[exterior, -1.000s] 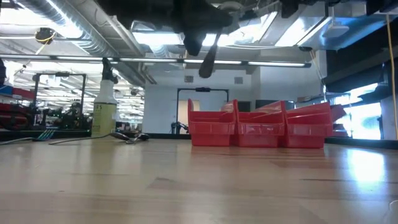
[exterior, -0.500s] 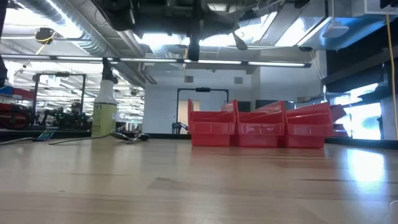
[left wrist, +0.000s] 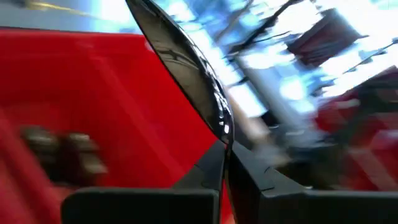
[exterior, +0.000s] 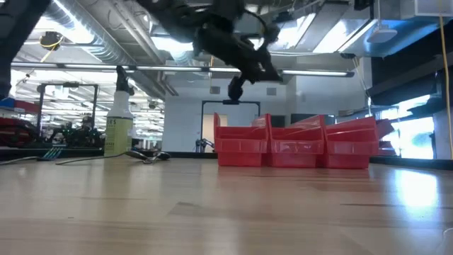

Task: Sort silverware
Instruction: Put the black spoon into the middle red silverware bin

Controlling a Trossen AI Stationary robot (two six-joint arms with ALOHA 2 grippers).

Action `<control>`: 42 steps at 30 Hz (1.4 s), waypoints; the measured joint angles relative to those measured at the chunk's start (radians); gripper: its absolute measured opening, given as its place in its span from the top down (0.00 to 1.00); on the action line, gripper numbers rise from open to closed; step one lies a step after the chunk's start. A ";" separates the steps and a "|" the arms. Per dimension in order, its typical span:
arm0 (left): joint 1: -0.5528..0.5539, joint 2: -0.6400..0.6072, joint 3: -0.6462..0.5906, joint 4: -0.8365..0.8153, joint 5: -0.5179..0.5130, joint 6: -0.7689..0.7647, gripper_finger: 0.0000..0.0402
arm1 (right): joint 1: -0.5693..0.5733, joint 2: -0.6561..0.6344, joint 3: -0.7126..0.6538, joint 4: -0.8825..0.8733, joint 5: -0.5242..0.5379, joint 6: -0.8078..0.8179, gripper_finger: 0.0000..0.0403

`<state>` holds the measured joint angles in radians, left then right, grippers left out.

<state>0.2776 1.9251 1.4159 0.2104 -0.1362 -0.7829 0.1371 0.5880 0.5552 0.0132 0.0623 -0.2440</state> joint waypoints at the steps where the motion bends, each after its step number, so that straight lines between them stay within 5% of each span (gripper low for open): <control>1: 0.005 0.021 0.057 -0.090 -0.032 0.015 1.00 | 0.000 -0.003 0.000 -0.018 -0.001 -0.001 0.69; 15: 0.036 0.328 0.616 -0.734 -0.156 0.050 1.00 | 0.000 -0.009 0.000 -0.192 -0.058 -0.034 0.69; 20: 0.054 0.365 0.638 -0.861 -0.149 -0.008 1.00 | 0.000 -0.009 0.000 -0.220 -0.095 -0.034 0.69; 29: 0.050 0.365 0.639 -0.820 -0.113 -0.024 0.99 | 0.000 -0.010 0.000 -0.227 -0.135 -0.033 0.69; 42: 0.039 0.364 0.638 -0.827 -0.149 -0.002 0.71 | 0.000 -0.010 0.000 -0.244 -0.161 -0.018 0.69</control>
<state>0.3168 2.2890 2.0541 -0.6163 -0.2848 -0.7849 0.1371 0.5781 0.5552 -0.2307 -0.0986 -0.2619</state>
